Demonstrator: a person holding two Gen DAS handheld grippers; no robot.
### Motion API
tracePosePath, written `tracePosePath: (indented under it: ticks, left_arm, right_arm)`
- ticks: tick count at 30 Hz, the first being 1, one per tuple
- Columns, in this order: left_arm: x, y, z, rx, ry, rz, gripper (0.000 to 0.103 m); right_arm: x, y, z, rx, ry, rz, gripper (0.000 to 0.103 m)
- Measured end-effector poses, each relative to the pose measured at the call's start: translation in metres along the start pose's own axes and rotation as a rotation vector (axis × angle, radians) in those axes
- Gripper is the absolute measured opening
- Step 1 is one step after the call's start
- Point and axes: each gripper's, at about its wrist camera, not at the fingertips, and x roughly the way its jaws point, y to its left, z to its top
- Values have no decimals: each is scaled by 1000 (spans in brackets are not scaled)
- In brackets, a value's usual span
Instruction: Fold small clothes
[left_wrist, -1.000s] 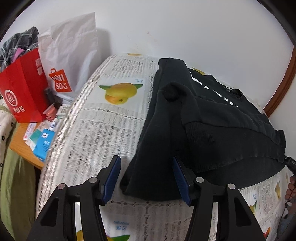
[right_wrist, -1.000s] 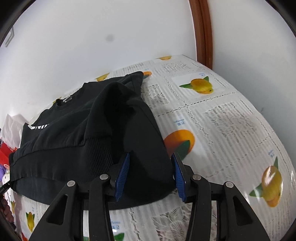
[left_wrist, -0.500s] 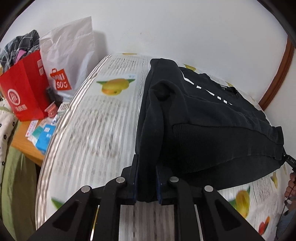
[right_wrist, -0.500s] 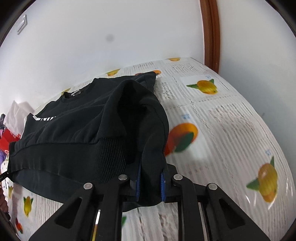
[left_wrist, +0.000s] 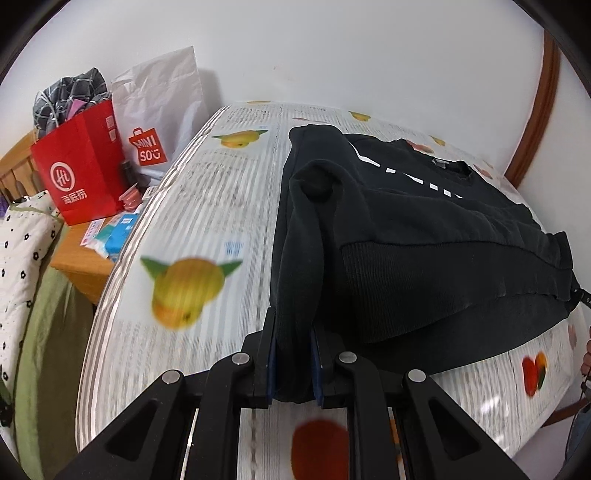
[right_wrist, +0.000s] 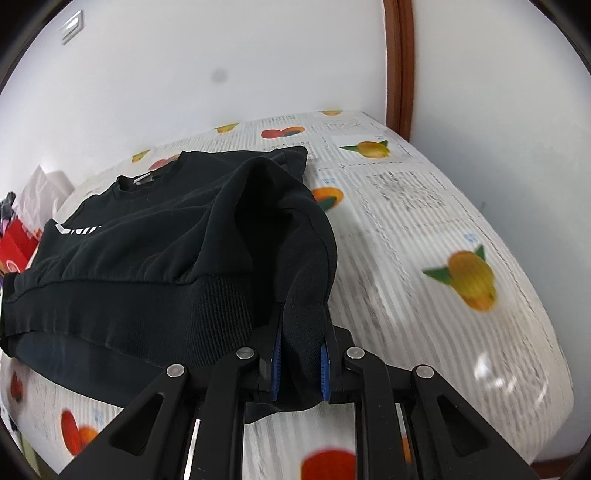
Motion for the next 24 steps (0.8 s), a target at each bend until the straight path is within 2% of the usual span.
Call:
tracePosePath:
  ticks: [4, 10, 13, 15, 17, 20, 24]
  left_arm:
    - [-6, 1, -13, -1, 5, -2, 14]
    - [-12, 0, -21, -2, 3, -6, 17]
    - [-26, 3, -21, 8, -33, -47, 27]
    - [-37, 4, -19, -2, -57, -58, 34]
    - [-48, 1, -16, 14, -74, -79, 36]
    - [-55, -11, -13, 49, -82, -113, 48]
    - [-51, -29, -16, 103, -65, -154, 49]
  right_arm:
    - [-10, -1, -14, -21, -2, -21, 17]
    - [-33, -2, -25, -14, -13, -46, 23]
    - [-51, 3, -27, -35, -43, -72, 26]
    - [-62, 7, -26, -50, -65, -78, 33]
    - [-77, 12, -24, -61, -98, -59, 36]
    - [-92, 22, -25, -67, -129, -22, 36]
    - [-88, 41, -33, -117, -115, 35, 41]
